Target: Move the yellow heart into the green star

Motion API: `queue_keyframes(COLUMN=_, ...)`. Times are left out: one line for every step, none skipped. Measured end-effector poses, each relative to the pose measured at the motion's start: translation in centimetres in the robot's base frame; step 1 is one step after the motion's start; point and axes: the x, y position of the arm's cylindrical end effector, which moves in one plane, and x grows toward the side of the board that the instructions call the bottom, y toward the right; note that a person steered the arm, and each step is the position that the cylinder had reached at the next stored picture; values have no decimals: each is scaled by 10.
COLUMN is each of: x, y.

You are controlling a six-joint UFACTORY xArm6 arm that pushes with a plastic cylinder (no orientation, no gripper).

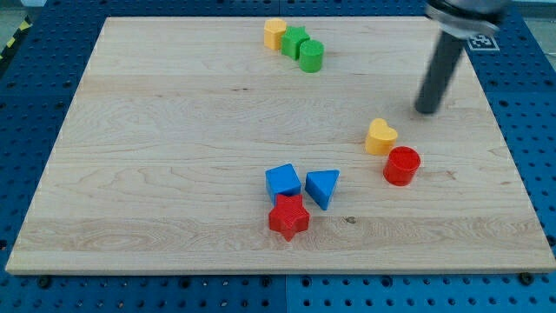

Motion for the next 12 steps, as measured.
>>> queue_keyframes(x=76, y=20)
queue_keyframes(x=127, y=0)
queue_keyframes(x=136, y=-61)
queue_keyframes(x=136, y=-64)
queue_keyframes(x=134, y=-64)
queue_keyframes(x=127, y=-63)
queue_keyframes(x=123, y=-63)
queue_keyframes(x=114, y=-63)
queue_keyframes(x=98, y=-70)
queue_keyframes(x=83, y=-82)
queue_keyframes(x=63, y=-91)
queue_keyframes(x=40, y=-101)
